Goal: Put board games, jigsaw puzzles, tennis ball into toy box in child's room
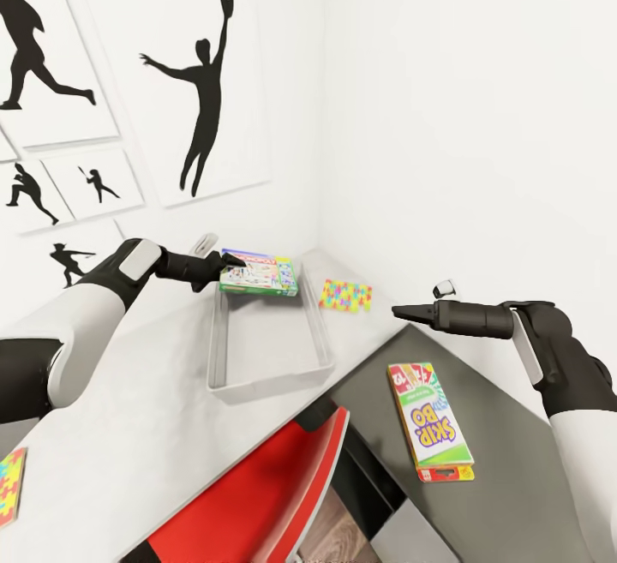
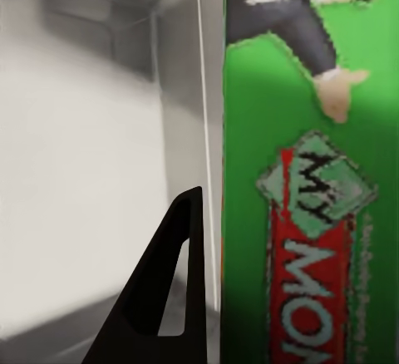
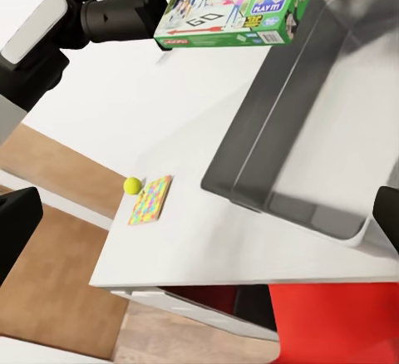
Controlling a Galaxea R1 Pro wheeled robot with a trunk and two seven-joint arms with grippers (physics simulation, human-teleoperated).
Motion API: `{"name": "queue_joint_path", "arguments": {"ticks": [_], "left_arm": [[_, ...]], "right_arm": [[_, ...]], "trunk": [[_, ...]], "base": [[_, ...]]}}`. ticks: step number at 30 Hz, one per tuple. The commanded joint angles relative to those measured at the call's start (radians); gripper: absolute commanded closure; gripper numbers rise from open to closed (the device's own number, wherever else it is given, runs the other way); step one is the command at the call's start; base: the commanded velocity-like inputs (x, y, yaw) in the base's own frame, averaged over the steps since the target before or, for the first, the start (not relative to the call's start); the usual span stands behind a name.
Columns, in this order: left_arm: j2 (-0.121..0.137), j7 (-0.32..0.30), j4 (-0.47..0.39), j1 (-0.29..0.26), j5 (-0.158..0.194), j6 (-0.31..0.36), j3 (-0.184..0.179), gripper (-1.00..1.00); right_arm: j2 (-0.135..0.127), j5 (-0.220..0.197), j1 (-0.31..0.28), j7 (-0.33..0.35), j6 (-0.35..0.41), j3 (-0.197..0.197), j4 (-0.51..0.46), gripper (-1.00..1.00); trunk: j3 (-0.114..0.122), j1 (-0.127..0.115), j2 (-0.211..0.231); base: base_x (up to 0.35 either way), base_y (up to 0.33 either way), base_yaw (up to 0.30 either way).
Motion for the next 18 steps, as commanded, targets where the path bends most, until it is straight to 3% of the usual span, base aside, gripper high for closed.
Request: {"name": "queue_joint_path", "arguments": {"ticks": [1,18], "left_arm": [[0.001,-0.006,0.000,-0.001,-0.005,0.000,-0.009,1.00],[0.000,-0.005,0.000,-0.031,-0.005,0.000,-0.008,1.00]], "right_arm": [[0.000,-0.002,-0.001,0.002,0.007,0.000,0.000,-1.00],[0.001,-0.002,-0.001,-0.002,0.007,0.000,0.000,-1.00]], "trunk": [[-0.004,0.001,-0.002],[-0.031,0.001,-0.002]], "base": [[0.000,0.000,0.000],[0.000,0.000,0.000]]}}
